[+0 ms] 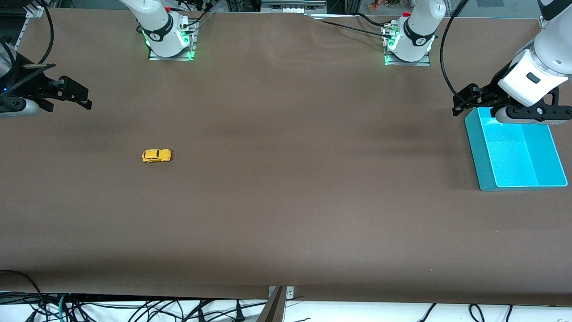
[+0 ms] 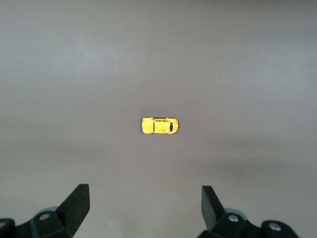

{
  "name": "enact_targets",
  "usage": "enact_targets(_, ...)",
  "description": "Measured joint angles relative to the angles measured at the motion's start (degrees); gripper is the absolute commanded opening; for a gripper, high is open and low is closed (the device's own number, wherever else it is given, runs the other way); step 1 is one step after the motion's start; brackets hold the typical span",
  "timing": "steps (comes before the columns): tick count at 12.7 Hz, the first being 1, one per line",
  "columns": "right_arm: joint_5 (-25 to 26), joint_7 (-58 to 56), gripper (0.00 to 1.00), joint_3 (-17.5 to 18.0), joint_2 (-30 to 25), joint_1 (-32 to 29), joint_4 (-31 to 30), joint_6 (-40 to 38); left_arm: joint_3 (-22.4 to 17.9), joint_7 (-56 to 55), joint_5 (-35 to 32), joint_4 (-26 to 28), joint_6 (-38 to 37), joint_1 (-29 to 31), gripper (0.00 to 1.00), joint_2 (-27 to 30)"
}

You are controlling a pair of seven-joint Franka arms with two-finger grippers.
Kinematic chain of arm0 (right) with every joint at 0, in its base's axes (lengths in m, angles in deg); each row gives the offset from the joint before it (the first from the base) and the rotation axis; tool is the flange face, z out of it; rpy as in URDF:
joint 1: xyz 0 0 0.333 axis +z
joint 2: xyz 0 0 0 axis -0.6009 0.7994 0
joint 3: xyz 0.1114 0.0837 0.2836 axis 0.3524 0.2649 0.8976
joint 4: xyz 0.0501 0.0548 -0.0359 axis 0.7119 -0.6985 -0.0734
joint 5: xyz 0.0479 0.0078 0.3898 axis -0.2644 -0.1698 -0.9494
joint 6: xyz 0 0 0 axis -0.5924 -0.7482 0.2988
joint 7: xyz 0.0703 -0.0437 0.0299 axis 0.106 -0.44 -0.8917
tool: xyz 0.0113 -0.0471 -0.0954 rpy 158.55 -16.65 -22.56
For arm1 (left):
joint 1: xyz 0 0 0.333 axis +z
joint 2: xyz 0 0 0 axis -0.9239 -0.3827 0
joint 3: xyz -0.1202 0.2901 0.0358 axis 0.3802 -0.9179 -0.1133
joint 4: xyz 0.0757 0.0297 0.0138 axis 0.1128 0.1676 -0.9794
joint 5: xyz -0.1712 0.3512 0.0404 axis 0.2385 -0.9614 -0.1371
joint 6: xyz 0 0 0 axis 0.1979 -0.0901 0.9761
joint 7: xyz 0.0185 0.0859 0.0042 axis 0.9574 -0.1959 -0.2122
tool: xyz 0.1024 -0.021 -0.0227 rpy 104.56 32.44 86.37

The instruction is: Wind and store yellow beetle car

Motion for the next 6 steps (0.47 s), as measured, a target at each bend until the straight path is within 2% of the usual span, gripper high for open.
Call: enact_targets(6, 0.0, 0.01, 1.0, 0.0, 0.02, 0.0, 0.0, 0.0, -0.12, 0.0, 0.0, 0.0, -0.45, 0.16, 1.0, 0.0)
